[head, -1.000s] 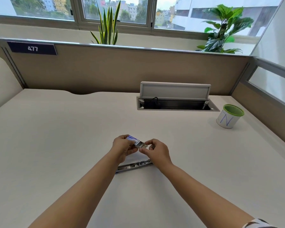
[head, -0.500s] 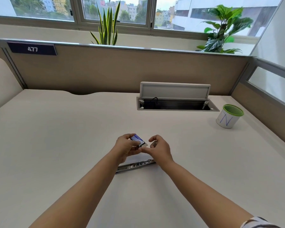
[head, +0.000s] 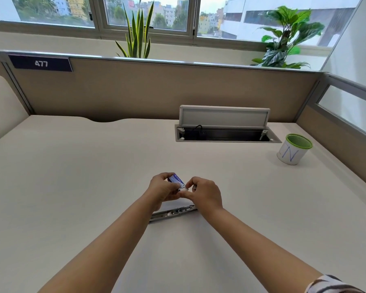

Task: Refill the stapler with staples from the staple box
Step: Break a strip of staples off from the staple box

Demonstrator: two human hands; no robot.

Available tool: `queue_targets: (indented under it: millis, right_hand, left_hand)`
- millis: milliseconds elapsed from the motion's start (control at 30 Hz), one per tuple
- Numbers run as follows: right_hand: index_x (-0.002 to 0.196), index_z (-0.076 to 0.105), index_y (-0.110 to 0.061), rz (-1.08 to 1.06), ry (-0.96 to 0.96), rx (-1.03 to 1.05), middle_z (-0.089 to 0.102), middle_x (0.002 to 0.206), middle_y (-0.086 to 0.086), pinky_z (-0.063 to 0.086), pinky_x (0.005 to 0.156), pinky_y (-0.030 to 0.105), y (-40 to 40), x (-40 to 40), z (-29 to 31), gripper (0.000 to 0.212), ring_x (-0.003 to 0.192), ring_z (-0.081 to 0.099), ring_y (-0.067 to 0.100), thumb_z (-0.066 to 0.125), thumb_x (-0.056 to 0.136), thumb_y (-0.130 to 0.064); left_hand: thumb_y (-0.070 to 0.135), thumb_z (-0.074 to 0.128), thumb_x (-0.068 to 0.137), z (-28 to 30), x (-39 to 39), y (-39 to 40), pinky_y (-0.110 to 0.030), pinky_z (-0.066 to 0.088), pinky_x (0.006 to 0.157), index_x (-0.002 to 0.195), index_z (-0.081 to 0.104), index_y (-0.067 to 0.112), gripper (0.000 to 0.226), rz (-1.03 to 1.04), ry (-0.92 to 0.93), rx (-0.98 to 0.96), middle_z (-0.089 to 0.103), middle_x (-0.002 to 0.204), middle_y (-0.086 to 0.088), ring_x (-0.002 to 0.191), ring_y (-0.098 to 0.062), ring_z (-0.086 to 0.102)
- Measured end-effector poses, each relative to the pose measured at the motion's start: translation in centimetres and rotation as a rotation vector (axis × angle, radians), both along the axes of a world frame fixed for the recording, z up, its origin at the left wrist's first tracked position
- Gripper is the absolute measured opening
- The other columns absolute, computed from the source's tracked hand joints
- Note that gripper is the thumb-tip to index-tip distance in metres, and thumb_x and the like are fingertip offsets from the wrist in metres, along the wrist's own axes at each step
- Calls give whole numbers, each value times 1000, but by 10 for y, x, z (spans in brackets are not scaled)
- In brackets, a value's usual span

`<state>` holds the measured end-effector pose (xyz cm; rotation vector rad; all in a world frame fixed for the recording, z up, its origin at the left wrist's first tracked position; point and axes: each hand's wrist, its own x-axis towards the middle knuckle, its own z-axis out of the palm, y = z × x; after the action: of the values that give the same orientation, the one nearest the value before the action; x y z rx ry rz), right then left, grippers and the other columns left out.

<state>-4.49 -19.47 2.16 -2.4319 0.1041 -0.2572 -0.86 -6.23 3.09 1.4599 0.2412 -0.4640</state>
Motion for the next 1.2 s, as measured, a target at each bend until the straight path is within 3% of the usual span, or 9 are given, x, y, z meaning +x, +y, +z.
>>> queue_targets:
  millis: [167, 267, 400, 533, 667, 733, 1000, 1100, 1200]
  right_hand:
    - [86, 73, -18, 126, -138, -178, 56, 62, -4, 26, 49, 14, -5, -1, 1, 32, 58, 48, 13, 74, 70, -47]
    - [73, 76, -24, 176, -308, -318, 65, 55, -6, 35, 44, 12, -9, -2, -6, 17, 47, 58, 15, 70, 71, -40]
    - [69, 75, -25, 218, -380, -320, 65, 54, -8, 38, 42, 14, -15, 0, -6, 22, 46, 58, 12, 62, 74, -42]
    - [94, 72, -19, 185, -249, -244, 51, 60, -5, 28, 48, 15, -18, 3, 5, 29, 57, 45, 11, 70, 76, -41]
    - [134, 49, -24, 265, -19, -307, 48, 78, -8, 32, 62, 21, -20, 7, 14, 57, 71, 45, 11, 60, 83, -47]
    - [140, 39, -26, 312, 99, -280, 46, 74, -9, 32, 57, 20, -23, 12, 18, 67, 72, 45, 12, 62, 81, -49]
    - [120, 59, -25, 389, 280, -258, 46, 70, -13, 35, 57, 23, -35, 26, 35, 60, 62, 43, 6, 77, 67, -45]
    - [115, 58, -25, 319, 270, -239, 49, 74, -11, 39, 61, 26, -48, 29, 35, 57, 67, 45, 8, 79, 65, -43]
    - [112, 58, -26, 165, 279, -211, 48, 71, -12, 38, 59, 26, -81, 28, 29, 55, 67, 47, 10, 80, 64, -40]
  left_hand:
    - [-10, 60, 84, 2, 2, 3, -26, 60, 54, 132, 47, 1, 51, -25, 20, -8, 60, 115, -27, 72, -25, 65]
    - [-8, 60, 84, 2, 3, 5, -25, 60, 57, 130, 47, 1, 48, -45, 32, -11, 63, 106, -24, 71, -25, 65]
    - [-5, 62, 84, 2, 2, 7, -25, 60, 59, 126, 51, -2, 44, -106, 48, -24, 64, 90, -18, 70, -24, 65]
    - [-3, 62, 84, 3, 3, 7, -30, 59, 67, 124, 52, 0, 42, -165, 51, -15, 65, 87, -17, 71, -24, 65]
    - [-3, 60, 86, 8, 4, 6, -29, 59, 67, 122, 52, 3, 38, -234, 42, 37, 65, 88, -17, 71, -23, 64]
    - [-5, 57, 86, 9, 4, 5, -29, 58, 66, 127, 49, 4, 42, -268, 43, 75, 63, 90, -17, 72, -22, 62]
    - [-4, 54, 85, 12, -1, -2, -29, 53, 63, 136, 44, 4, 52, -389, 0, 153, 59, 83, -12, 70, -19, 55]
    - [1, 57, 86, 10, 2, -6, -29, 53, 65, 144, 34, 12, 64, -326, -14, 140, 61, 90, -10, 75, -18, 56]
    - [9, 56, 89, -1, 3, -5, -27, 49, 66, 138, 43, 13, 51, -294, -135, 332, 56, 99, -9, 76, -16, 54]
